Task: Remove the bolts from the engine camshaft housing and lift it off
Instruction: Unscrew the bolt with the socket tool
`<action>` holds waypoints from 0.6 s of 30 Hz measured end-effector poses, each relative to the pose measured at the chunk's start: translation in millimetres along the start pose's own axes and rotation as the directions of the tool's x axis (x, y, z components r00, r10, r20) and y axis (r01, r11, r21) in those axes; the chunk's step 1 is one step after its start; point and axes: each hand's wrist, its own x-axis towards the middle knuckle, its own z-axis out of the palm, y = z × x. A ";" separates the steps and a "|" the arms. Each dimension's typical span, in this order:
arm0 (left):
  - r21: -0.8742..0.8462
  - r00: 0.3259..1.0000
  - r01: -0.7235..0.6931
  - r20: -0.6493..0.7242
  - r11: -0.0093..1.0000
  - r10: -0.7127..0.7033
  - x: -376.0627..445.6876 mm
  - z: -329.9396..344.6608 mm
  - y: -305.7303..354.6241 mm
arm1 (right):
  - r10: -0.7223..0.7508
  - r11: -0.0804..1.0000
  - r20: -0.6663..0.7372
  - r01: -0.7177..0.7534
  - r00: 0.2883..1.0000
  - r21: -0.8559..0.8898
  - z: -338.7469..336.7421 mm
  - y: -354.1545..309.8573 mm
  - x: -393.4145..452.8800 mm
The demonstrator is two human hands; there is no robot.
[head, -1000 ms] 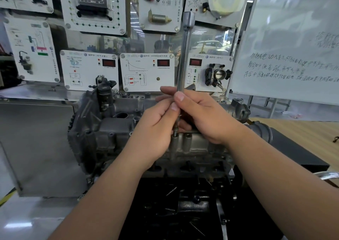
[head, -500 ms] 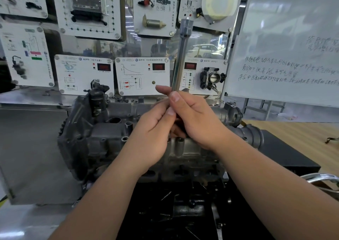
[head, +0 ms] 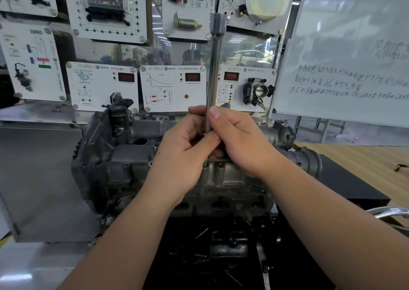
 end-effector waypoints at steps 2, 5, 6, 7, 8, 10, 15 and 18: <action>0.044 0.997 0.012 0.074 0.999 -0.015 -0.6 -4.0 2.5 | 0.019 0.997 0.009 -0.020 1.000 0.072 0.1 -0.8 0.3; -0.014 0.992 0.087 0.097 0.996 -0.085 -0.2 -7.8 4.6 | 0.035 0.994 0.027 -0.037 0.999 0.100 -0.7 1.5 0.8; -0.026 0.993 0.089 0.085 0.996 -0.086 0.5 -7.6 5.1 | 0.030 0.994 0.030 -0.033 0.999 0.101 -1.1 2.4 1.2; -0.037 0.994 0.087 0.065 0.996 -0.084 0.9 -6.5 5.4 | 0.027 0.994 0.030 -0.030 0.999 0.101 -1.1 3.2 1.5; -0.042 0.996 0.085 0.039 0.995 -0.083 1.2 -5.2 5.2 | 0.022 0.995 0.030 -0.025 0.999 0.095 -1.2 4.0 1.5; -0.045 0.997 0.075 -0.009 0.996 -0.076 1.6 -1.9 4.0 | 0.001 0.997 0.041 -0.005 0.999 0.082 -0.9 4.9 1.1; 0.029 0.999 0.013 -0.040 0.999 -0.012 0.2 1.2 1.5 | -0.029 0.995 0.036 0.026 0.999 0.098 0.1 5.6 1.3; 0.078 1.000 0.007 0.026 0.997 -0.009 -1.7 -1.0 3.9 | -0.028 0.992 0.034 0.023 0.999 0.126 -0.7 6.6 1.4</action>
